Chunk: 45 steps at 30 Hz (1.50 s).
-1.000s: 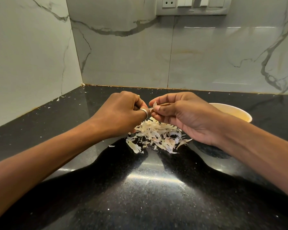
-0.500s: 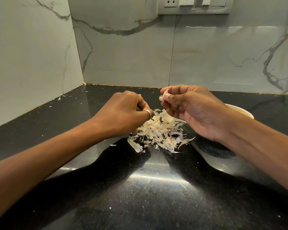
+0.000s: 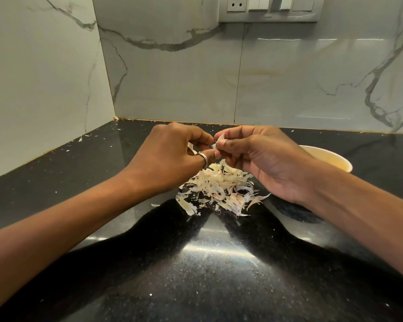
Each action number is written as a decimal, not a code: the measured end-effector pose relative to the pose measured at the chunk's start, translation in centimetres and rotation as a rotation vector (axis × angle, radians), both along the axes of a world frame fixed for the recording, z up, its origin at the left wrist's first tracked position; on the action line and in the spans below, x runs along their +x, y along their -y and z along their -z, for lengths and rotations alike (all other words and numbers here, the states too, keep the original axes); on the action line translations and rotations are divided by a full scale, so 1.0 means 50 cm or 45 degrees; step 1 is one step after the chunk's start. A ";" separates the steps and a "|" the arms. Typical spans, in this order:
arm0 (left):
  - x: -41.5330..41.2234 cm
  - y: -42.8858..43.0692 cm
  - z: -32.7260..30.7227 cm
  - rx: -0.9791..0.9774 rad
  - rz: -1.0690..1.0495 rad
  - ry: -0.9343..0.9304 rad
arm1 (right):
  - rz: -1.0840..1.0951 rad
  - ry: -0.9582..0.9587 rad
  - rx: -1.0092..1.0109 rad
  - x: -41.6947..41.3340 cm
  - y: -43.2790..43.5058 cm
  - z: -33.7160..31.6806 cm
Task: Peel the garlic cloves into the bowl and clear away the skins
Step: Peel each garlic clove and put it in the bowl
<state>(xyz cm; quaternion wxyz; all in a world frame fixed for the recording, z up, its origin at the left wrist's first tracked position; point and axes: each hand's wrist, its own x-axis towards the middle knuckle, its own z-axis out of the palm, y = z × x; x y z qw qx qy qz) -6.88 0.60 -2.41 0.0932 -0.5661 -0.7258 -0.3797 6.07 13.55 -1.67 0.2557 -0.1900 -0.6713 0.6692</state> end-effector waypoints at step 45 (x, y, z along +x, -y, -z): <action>-0.002 0.001 0.000 0.056 -0.021 -0.104 | 0.020 0.166 0.390 0.006 0.006 -0.002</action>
